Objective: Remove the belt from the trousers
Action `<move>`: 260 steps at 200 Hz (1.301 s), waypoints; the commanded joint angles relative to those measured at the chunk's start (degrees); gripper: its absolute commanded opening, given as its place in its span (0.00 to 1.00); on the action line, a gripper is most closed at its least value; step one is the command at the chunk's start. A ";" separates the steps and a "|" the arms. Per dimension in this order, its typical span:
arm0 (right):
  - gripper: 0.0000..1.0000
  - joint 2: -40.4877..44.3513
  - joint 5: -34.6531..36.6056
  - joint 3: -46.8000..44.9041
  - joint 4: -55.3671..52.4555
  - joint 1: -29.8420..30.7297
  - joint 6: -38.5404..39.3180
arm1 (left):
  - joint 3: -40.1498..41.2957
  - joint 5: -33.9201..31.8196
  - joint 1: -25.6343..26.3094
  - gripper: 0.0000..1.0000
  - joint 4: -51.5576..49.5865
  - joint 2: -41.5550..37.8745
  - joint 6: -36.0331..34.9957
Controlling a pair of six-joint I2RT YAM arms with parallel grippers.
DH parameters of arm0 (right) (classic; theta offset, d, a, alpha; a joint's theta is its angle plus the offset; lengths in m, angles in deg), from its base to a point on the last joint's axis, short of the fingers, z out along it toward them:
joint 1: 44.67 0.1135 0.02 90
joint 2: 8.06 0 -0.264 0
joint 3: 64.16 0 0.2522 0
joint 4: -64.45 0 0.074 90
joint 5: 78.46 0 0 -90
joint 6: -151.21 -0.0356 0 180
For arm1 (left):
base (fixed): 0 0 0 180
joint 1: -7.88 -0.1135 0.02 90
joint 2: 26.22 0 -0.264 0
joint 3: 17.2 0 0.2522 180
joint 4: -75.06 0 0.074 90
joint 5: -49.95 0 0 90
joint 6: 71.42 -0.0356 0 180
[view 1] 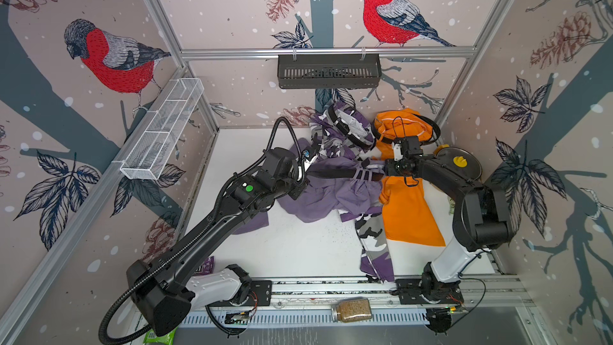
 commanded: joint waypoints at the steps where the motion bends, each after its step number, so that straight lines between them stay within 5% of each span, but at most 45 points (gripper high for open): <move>1: 0.61 -0.51 4.57 0.08 -0.89 -0.50 0.17 | 1.27 -4.32 -0.38 0.00 6.46 -2.59 -0.96; 233: 0.61 -3.61 4.55 -0.01 -0.51 -1.82 0.20 | 8.64 -16.92 -10.46 0.00 12.10 -17.78 5.66; 260: 0.61 -3.64 4.21 0.13 -0.42 -1.75 0.21 | 9.89 -11.30 -11.99 0.00 10.74 -16.19 4.90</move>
